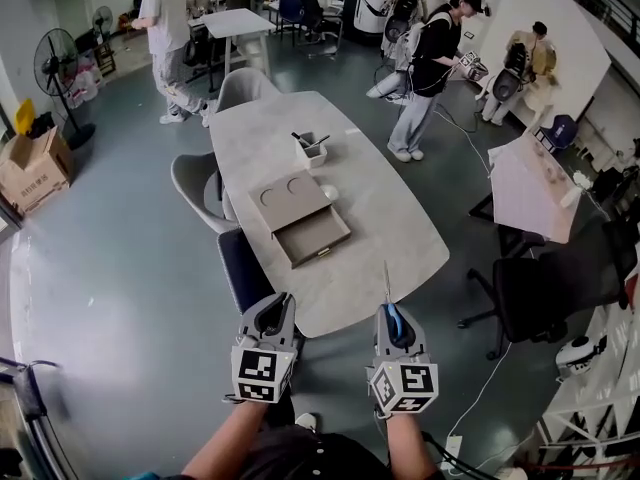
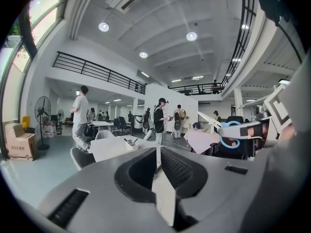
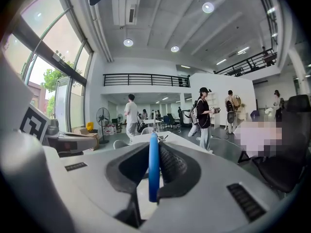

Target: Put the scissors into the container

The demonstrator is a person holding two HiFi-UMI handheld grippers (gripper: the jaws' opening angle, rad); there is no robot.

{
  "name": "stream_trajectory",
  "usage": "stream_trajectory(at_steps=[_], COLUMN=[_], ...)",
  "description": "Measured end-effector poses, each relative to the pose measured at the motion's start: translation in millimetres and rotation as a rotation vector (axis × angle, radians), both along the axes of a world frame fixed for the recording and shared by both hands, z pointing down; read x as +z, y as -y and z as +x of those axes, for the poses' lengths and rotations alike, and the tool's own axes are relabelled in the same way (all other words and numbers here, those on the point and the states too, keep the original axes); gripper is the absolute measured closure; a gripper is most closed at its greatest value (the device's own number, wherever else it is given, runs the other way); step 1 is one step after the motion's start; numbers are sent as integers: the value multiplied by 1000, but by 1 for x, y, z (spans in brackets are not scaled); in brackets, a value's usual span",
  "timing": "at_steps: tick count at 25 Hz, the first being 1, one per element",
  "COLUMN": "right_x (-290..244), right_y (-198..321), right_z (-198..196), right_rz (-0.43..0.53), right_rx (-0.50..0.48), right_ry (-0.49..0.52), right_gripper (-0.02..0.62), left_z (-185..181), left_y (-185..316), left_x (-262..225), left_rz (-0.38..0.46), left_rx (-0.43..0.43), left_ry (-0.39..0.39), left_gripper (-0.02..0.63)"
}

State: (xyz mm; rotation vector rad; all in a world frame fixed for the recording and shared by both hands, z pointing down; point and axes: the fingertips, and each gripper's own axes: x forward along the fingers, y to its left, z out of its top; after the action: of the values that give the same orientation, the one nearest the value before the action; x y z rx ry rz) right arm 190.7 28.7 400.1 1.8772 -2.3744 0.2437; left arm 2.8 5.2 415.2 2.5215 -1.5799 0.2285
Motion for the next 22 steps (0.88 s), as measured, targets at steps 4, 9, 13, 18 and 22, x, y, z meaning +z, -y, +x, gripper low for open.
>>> stream_trajectory(at_steps=[4, 9, 13, 18, 22], right_x=[0, -1, 0, 3, 12], right_y=[49, 101, 138, 179, 209], right_z=[-3, -10, -16, -23, -30], right_rz=[-4, -8, -14, -33, -51], right_rx=[-11, -22, -27, -28, -29], right_ry=[-4, 0, 3, 2, -2], right_gripper=[554, 554, 554, 554, 554], left_z=[0, -4, -6, -11, -16], left_y=[46, 94, 129, 170, 197], left_x=[0, -3, -3, 0, 6], left_rz=[-5, -10, -20, -39, -56], left_rx=[0, 4, 16, 28, 38], left_ry=[3, 8, 14, 18, 17], left_gripper=[569, 569, 569, 569, 569])
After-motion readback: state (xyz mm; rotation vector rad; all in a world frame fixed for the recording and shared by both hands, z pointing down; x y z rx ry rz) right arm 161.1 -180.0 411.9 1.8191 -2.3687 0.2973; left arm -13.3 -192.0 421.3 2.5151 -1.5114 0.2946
